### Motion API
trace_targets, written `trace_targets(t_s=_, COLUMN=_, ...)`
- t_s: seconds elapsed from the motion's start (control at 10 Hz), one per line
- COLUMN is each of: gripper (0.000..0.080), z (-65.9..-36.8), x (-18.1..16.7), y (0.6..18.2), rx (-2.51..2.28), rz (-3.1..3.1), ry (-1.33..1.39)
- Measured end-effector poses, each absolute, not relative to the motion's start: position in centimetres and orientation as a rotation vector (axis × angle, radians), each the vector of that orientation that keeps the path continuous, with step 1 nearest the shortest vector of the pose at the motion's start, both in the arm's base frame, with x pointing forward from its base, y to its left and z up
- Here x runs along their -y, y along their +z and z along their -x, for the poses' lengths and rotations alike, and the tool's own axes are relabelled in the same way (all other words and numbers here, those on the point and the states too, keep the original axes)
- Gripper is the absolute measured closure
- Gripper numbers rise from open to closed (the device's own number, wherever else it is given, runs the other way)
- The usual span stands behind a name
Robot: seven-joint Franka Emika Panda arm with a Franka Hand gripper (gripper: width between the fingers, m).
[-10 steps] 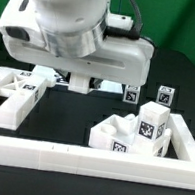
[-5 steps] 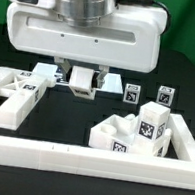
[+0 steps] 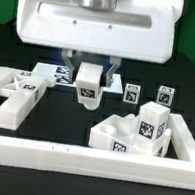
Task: Assemble chair
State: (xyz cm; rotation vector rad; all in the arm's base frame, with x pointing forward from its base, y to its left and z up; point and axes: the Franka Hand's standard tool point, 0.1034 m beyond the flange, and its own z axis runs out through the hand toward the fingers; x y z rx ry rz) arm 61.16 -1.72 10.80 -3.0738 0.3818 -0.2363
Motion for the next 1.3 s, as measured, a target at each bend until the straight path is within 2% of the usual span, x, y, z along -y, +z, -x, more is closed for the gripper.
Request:
trace_targets(t_s=0.2, gripper=0.0509, z=-61.8, x=1.8, y=11.1, rx=-0.379, rz=3.072, ry=-0.386)
trace_targets(t_s=0.5, gripper=0.0509, z=-61.4, x=1.4, y=10.8, rx=-0.382, rz=3.073, ry=-0.380)
trace_targets(t_s=0.7, gripper=0.0509, z=-60.8, x=-0.6, y=11.5, rx=-0.383, rz=3.058, ry=-0.386)
trace_targets(t_s=1.0, gripper=0.0509, z=-60.7, x=-0.6, y=11.3, rx=-0.384, rz=3.057, ry=-0.425)
trace_targets(t_s=1.3, gripper=0.0509, z=-60.7, x=-0.6, y=11.8, rx=-0.380, rz=3.015, ry=-0.776)
